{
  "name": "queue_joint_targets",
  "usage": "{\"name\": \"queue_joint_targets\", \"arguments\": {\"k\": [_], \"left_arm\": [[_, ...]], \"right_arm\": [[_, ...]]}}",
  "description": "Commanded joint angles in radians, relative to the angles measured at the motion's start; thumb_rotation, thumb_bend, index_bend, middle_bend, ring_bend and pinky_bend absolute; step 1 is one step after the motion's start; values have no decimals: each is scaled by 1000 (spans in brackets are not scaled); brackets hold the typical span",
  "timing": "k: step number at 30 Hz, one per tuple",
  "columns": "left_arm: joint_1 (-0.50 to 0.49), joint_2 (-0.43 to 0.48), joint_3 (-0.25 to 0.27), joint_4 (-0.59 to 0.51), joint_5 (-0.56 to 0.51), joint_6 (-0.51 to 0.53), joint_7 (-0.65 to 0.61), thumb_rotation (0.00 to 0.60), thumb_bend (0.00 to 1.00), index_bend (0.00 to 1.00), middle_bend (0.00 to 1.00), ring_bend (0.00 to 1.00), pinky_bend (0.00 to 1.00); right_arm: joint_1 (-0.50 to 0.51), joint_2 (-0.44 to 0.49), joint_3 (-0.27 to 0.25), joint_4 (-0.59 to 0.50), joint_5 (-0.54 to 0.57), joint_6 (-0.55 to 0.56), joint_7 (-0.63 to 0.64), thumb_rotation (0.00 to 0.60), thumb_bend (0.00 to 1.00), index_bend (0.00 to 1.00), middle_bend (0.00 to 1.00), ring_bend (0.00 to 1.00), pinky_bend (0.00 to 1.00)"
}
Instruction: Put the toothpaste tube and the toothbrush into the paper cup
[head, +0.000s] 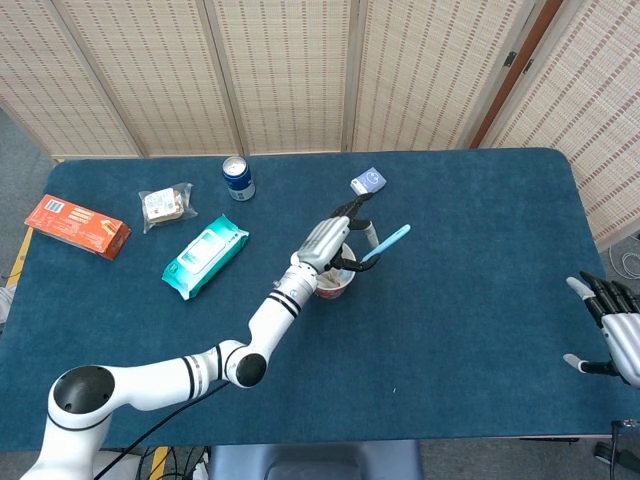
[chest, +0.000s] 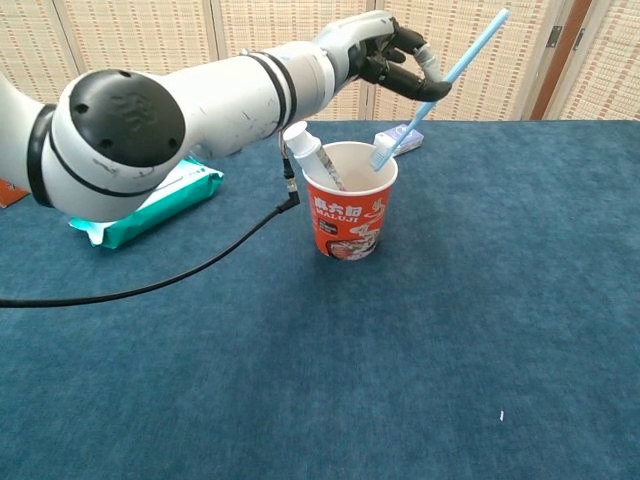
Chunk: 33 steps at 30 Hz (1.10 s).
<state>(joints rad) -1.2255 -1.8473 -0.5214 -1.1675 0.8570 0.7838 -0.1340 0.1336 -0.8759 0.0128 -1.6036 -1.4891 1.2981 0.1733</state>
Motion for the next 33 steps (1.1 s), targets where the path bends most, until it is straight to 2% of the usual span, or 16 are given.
{"name": "queue_joint_targets", "arguments": {"k": [1,21,33], "left_arm": [[1,-8,3,22,10,-11,-15,600,437,631,0,0,0],[43,10,22,44,39,-24,-43,600,436,585,0,0,0],[58,28,44,25,61,-66,-60,600,436,415,0,0,0]], "right_arm": [[1,-1,0,1,1,-2,0,600,0,68,0,0,47],[9,-10,-1,0,8,-20,-22,600,0,68,0,0,47],[10,-8,-3,0,5,-22,-17,600,0,68,0,0,47]]}}
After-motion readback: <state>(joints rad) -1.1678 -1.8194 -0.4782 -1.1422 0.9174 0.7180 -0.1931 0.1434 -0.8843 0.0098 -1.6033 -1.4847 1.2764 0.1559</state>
